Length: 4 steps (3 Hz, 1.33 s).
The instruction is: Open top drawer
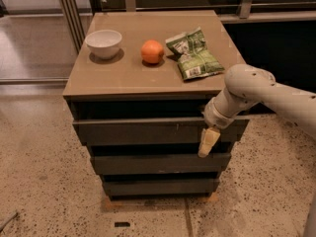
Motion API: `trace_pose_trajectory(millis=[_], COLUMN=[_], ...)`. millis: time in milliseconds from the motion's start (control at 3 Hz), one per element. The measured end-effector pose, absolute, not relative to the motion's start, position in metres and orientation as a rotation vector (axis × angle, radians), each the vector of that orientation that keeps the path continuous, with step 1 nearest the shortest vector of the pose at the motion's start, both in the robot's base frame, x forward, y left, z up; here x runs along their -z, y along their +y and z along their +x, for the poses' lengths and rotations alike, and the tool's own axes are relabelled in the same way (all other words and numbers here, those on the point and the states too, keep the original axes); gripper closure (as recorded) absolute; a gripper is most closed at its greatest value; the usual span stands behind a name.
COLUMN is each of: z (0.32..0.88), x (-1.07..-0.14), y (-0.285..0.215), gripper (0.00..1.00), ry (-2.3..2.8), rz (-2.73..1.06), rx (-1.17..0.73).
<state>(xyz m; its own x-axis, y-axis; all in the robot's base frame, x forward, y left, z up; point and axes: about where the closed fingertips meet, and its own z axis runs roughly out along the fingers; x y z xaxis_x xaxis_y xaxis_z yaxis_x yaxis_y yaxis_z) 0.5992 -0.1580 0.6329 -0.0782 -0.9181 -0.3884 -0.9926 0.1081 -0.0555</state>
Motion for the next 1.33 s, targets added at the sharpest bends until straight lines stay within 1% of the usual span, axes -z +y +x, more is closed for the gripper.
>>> trace_pose_trajectory(millis=[333, 667, 1000, 1333], z=[0.595, 0.568, 0.568, 0.528], x=[-0.636, -0.637, -0.640, -0.646], y=[-0.159, -0.166, -0.166, -0.167], gripper=[0.00, 0.00, 0.00, 0.00], ry=[2.076, 2.128, 2.128, 2.183], rz=[-1.869, -1.847, -1.847, -1.859], rx=[-0.337, -0.402, -0.402, -0.494])
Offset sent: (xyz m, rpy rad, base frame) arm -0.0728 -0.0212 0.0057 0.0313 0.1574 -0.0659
